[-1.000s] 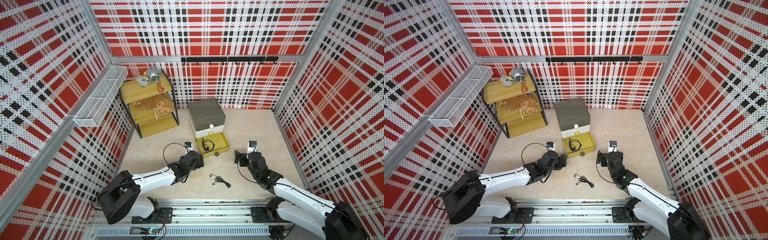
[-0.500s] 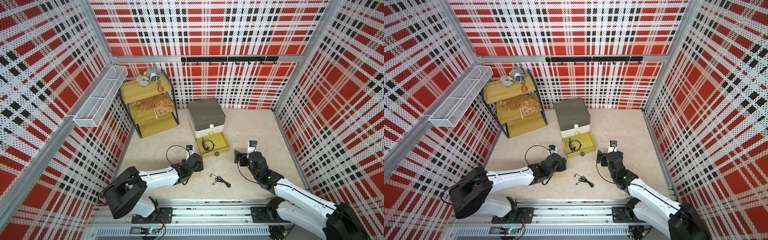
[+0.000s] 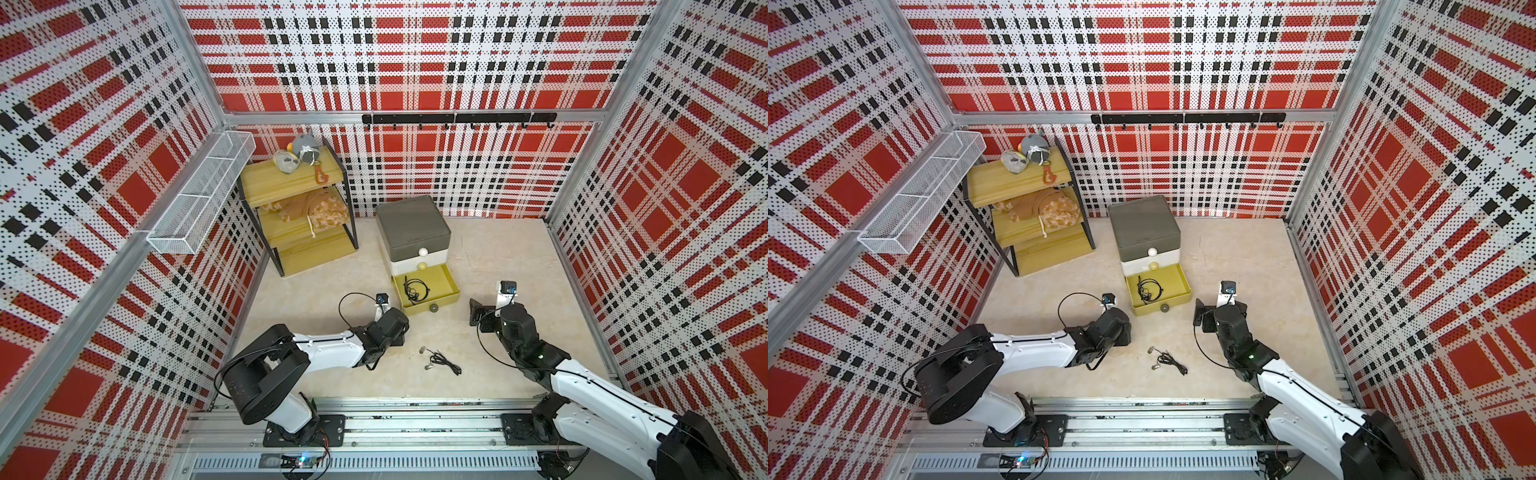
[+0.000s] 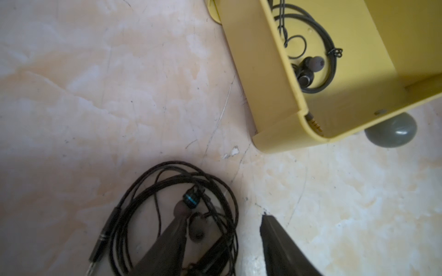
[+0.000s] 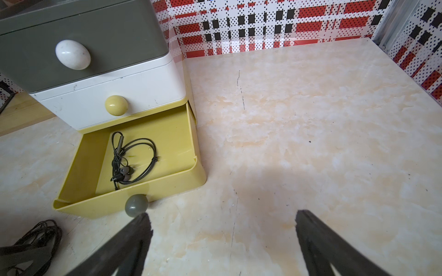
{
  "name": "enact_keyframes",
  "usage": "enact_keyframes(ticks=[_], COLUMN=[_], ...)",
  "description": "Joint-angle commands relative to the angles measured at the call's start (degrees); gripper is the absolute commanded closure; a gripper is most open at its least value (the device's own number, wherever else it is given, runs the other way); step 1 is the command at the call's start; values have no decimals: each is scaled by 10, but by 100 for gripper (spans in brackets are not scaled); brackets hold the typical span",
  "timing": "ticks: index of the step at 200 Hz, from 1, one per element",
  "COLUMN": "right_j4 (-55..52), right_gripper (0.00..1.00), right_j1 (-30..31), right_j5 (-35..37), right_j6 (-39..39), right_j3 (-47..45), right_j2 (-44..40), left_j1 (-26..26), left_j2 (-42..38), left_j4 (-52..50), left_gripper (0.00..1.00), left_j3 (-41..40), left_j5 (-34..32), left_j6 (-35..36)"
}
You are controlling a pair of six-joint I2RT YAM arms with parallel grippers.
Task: Place the wired earphones into the drawer by color
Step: Pick up the wired earphones from the center of the board.
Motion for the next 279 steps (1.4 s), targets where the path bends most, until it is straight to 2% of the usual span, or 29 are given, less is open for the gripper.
enact_keyframes(ticks=[1,36,115,188,222,279], right_j4=[0,0,10,38,34,38], right_gripper=[0,0,0,0,0,0], right_j1=[-4,-4,-4,-4,-4,-5], right_j5=[1,1,2,17,19,62], right_j6=[1,1,2,6,7,1], right_j3=[-7,-8,-10,-9,3,-2], right_j2=[-8,-6,1,56,47,25], left_j1=[-3,-3,-4,-3,-1,4], left_j2=[8,8,20,-6,-31,-79], left_j4=[-20,-33,-52,-48,-47,-46], left_gripper=[47,52,75,100,100,100], left_j3=[13,12,13,15,13,16], left_j5=[4,4,9,-3,-9,-19], left_j6=[-7,-10,-9,-2,4,4])
